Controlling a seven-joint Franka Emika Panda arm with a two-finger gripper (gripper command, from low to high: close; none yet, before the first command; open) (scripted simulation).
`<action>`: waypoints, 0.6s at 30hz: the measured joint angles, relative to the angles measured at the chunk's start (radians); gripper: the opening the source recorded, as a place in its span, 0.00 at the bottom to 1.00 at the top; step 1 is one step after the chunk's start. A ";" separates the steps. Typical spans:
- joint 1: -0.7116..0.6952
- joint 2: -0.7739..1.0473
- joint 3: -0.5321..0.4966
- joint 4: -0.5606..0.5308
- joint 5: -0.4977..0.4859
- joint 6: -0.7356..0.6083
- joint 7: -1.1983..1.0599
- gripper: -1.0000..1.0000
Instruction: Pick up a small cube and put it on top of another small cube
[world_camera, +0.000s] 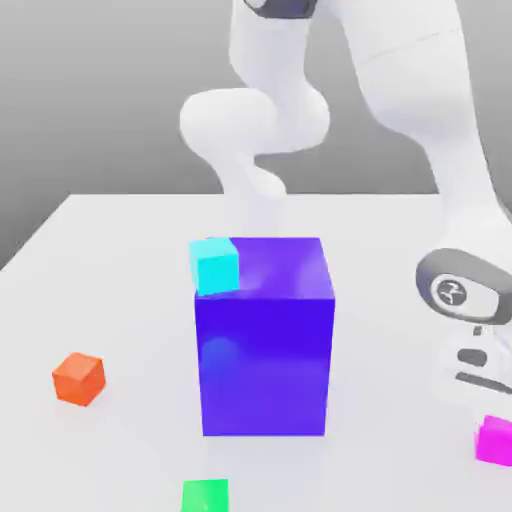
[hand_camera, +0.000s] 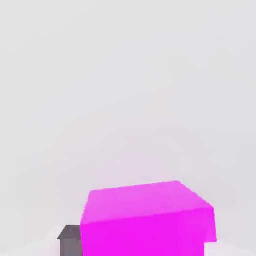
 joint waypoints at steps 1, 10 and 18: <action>-0.022 -0.033 0.023 -0.010 0.027 -0.023 -0.015 0.00; -0.206 -0.154 -0.154 -0.041 0.220 -0.081 0.242 0.00; -0.349 -0.104 -0.337 -0.034 0.343 -0.005 0.505 1.00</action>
